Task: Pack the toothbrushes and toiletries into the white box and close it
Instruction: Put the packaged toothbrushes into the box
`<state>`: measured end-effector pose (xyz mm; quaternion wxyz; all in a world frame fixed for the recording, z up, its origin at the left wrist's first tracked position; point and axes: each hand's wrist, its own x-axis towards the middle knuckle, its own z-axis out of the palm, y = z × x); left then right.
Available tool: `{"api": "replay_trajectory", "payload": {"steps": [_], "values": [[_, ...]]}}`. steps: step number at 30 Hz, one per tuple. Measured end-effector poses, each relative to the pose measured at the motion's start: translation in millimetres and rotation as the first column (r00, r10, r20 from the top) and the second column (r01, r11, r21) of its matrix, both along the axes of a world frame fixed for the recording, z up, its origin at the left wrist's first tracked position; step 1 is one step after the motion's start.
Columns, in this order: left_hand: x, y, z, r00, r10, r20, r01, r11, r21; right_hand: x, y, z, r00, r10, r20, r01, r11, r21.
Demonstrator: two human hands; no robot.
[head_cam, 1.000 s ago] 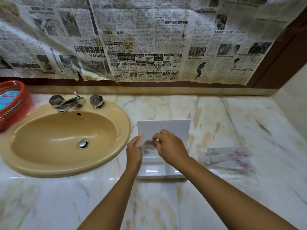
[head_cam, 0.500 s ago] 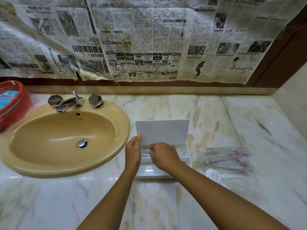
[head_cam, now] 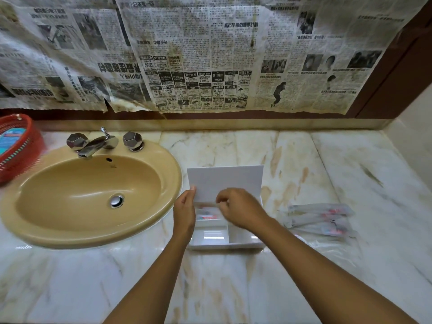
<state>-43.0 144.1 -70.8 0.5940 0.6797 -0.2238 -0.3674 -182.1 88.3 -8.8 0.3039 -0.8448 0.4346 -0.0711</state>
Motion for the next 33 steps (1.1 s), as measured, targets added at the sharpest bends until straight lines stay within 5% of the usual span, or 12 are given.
{"api": "replay_trajectory", "payload": {"steps": [4,8,14,20,28,33], "values": [[-2.0,1.0,5.8,1.000,0.005,-0.013,-0.005,1.000,-0.013,-42.5,-24.4,16.8,0.960,-0.270,0.071,0.273,0.962,-0.033],[-7.1,0.6,10.1,1.000,0.013,-0.024,-0.014,0.999,-0.034,-88.4,-44.1,12.5,0.893,-0.449,-0.040,0.445,0.892,-0.084],[-6.4,-0.8,8.9,0.999,0.030,-0.018,-0.031,0.999,-0.043,-126.0,-56.0,-13.7,0.835,-0.371,-0.407,0.402,0.915,-0.008],[-9.2,0.7,12.0,0.999,0.025,-0.020,-0.026,0.998,-0.054,-132.0,-51.9,-24.7,0.786,-0.378,-0.489,0.405,0.913,-0.054],[-10.4,1.2,12.7,0.999,0.026,-0.019,-0.027,0.997,-0.073,-124.8,-54.0,0.6,0.841,-0.528,-0.121,0.494,0.839,-0.227],[-8.0,1.6,10.4,1.000,0.020,-0.013,-0.021,0.998,-0.053,-95.0,-45.2,66.8,0.856,-0.465,0.227,0.516,0.806,-0.291]]}}
